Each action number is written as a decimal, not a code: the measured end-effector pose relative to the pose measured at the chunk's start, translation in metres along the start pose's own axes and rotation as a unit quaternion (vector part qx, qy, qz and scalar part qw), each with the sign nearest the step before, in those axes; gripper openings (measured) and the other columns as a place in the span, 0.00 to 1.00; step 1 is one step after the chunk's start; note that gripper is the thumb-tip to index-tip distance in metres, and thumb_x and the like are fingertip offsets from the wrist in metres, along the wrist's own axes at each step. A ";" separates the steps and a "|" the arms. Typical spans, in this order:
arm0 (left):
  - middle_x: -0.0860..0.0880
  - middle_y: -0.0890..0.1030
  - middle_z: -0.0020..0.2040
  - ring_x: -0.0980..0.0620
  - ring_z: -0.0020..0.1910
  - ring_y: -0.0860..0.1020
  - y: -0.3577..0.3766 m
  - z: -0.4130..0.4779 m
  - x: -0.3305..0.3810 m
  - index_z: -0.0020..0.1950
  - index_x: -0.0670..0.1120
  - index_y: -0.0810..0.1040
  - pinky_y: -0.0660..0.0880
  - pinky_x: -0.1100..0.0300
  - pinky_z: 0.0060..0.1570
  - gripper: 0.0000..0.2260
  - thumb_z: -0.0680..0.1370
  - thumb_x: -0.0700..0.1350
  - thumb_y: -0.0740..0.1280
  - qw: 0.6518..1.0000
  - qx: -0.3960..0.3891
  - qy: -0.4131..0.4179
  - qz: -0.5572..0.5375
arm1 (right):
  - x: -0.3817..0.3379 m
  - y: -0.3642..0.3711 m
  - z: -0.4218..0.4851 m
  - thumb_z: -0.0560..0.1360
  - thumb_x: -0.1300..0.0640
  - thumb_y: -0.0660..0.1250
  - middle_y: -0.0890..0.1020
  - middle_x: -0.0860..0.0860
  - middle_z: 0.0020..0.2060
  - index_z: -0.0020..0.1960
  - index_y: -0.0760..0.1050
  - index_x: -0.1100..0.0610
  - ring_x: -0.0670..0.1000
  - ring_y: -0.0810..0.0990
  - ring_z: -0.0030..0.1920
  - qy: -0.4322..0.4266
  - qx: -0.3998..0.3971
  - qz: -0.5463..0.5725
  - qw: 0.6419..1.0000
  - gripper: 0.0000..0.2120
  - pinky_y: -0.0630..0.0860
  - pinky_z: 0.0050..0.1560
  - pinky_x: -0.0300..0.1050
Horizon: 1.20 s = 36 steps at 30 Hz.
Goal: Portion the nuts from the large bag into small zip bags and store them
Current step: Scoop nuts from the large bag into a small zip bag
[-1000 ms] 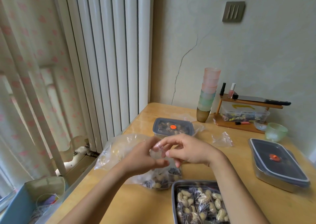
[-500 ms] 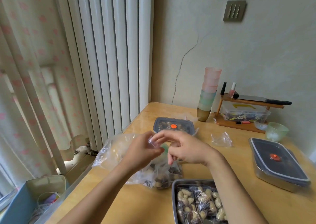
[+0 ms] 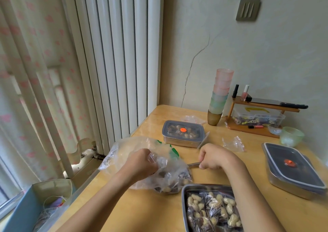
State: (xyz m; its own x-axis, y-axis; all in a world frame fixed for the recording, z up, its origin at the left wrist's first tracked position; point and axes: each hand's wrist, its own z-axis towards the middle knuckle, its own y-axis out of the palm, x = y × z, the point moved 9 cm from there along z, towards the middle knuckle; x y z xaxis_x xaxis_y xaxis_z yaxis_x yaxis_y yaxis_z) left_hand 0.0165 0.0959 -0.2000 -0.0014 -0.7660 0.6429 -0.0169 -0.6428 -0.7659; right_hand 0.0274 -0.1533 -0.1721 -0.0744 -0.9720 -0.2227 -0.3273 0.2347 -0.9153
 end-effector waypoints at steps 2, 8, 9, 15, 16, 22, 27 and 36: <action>0.51 0.84 0.47 0.52 0.46 0.83 0.009 -0.003 0.008 0.54 0.48 0.81 0.83 0.52 0.48 0.11 0.72 0.44 0.71 0.999 -0.037 0.023 -0.012 | 0.002 -0.003 0.002 0.79 0.57 0.73 0.80 0.53 0.61 0.63 0.78 0.53 0.53 0.80 0.57 0.009 0.024 -0.011 1.000 0.13 0.78 0.53 0.46; 0.51 0.83 0.48 0.52 0.48 0.82 0.016 -0.004 0.016 0.54 0.48 0.80 0.81 0.52 0.49 0.11 0.73 0.47 0.72 0.998 -0.049 0.049 -0.013 | 0.002 0.030 0.015 0.81 0.56 0.70 0.75 0.53 0.71 0.75 0.72 0.53 0.55 0.75 0.69 0.003 -0.047 -0.069 0.997 0.23 0.73 0.66 0.47; 0.51 0.83 0.48 0.51 0.48 0.82 0.017 -0.005 0.017 0.53 0.48 0.80 0.81 0.52 0.49 0.10 0.73 0.47 0.72 0.997 -0.050 0.055 -0.010 | 0.002 0.033 0.020 0.80 0.56 0.70 0.74 0.54 0.71 0.75 0.72 0.53 0.57 0.73 0.70 0.009 -0.040 -0.075 0.996 0.23 0.73 0.68 0.49; 0.49 0.83 0.46 0.50 0.45 0.80 0.027 -0.015 0.034 0.51 0.46 0.80 0.76 0.56 0.43 0.08 0.74 0.48 0.71 0.992 -0.070 0.104 0.004 | 0.000 0.030 0.035 0.80 0.57 0.68 0.69 0.55 0.69 0.71 0.74 0.55 0.58 0.65 0.70 0.027 0.047 -0.129 0.990 0.20 0.66 0.70 0.55; 0.49 0.82 0.45 0.51 0.42 0.79 0.028 -0.017 0.038 0.50 0.46 0.80 0.73 0.59 0.40 0.07 0.75 0.47 0.71 0.990 -0.076 0.117 0.010 | -0.002 0.027 0.031 0.80 0.56 0.68 0.70 0.55 0.68 0.69 0.75 0.56 0.58 0.66 0.69 0.020 0.042 -0.131 0.990 0.18 0.66 0.70 0.55; 0.52 0.77 0.41 0.52 0.38 0.74 0.038 -0.026 0.052 0.43 0.50 0.74 0.66 0.59 0.34 0.05 0.75 0.48 0.70 0.980 -0.088 0.175 0.028 | -0.009 0.006 -0.011 0.81 0.61 0.69 0.88 0.54 0.44 0.50 0.77 0.59 0.48 0.84 0.40 -0.057 -0.092 0.047 0.993 0.02 0.79 0.42 0.43; 0.53 0.80 0.45 0.56 0.39 0.77 0.043 -0.034 0.059 0.53 0.49 0.79 0.70 0.62 0.35 0.07 0.76 0.47 0.69 0.976 -0.087 0.199 -0.019 | -0.026 -0.040 -0.043 0.78 0.68 0.70 0.86 0.58 0.44 0.56 0.77 0.61 0.53 0.88 0.39 -0.084 0.004 0.195 0.977 0.08 0.84 0.44 0.46; 0.51 0.84 0.44 0.52 0.43 0.81 0.004 -0.023 0.009 0.53 0.49 0.79 0.78 0.57 0.40 0.06 0.76 0.46 0.67 0.991 0.081 0.091 -0.061 | -0.058 -0.051 -0.071 0.77 0.63 0.74 0.85 0.58 0.49 0.54 0.81 0.65 0.53 0.87 0.41 -0.103 0.127 0.501 0.850 0.07 0.84 0.42 0.40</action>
State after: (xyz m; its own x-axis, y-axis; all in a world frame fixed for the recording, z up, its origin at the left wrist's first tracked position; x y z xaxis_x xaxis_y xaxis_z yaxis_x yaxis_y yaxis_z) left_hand -0.0067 0.0862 -0.1969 -0.1893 -0.6778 0.7105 0.1324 -0.7346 -0.6655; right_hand -0.0182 -0.1095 -0.0891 -0.0212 -0.2694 -0.9628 0.0199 0.9627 -0.2698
